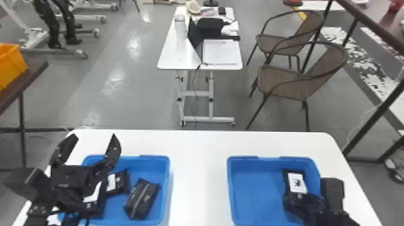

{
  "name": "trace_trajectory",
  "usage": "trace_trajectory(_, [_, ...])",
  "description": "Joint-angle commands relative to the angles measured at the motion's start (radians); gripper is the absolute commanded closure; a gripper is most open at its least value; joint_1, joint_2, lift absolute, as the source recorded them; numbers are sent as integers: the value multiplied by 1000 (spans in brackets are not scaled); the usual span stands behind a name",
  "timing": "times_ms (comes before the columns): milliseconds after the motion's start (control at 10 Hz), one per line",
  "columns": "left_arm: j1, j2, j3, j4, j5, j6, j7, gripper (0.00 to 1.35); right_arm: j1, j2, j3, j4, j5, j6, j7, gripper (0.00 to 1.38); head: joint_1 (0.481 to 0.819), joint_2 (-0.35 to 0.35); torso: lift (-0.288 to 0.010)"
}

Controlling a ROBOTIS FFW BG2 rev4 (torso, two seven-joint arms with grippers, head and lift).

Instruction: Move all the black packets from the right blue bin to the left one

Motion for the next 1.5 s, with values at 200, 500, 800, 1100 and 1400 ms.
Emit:
trace_trajectory(200, [7, -4, 6, 11, 0, 7, 1, 47, 36, 1, -15, -24, -114, -1, -38, 1108, 695, -4, 0])
trace_trajectory(500, [4, -4, 6, 11, 6, 1, 1, 56, 44, 0, 2, -60, -146, 21, -35, 1276, 695, 4, 0])
trace_trajectory(800, [-1, -4, 0, 8, 11, -1, 1, 59, 110, -2, 48, -256, -173, 24, -35, 1274, 695, 18, 0])
trace_trajectory(1100, [-13, -4, -24, 8, 41, 10, 11, 62, 34, -48, 238, -376, -227, 21, 39, 1274, 695, 87, 0])
trace_trajectory(1400, [-76, -4, -109, 7, 153, 110, 14, 62, -202, -78, 485, -155, -312, -105, 137, 1274, 695, 189, 0])
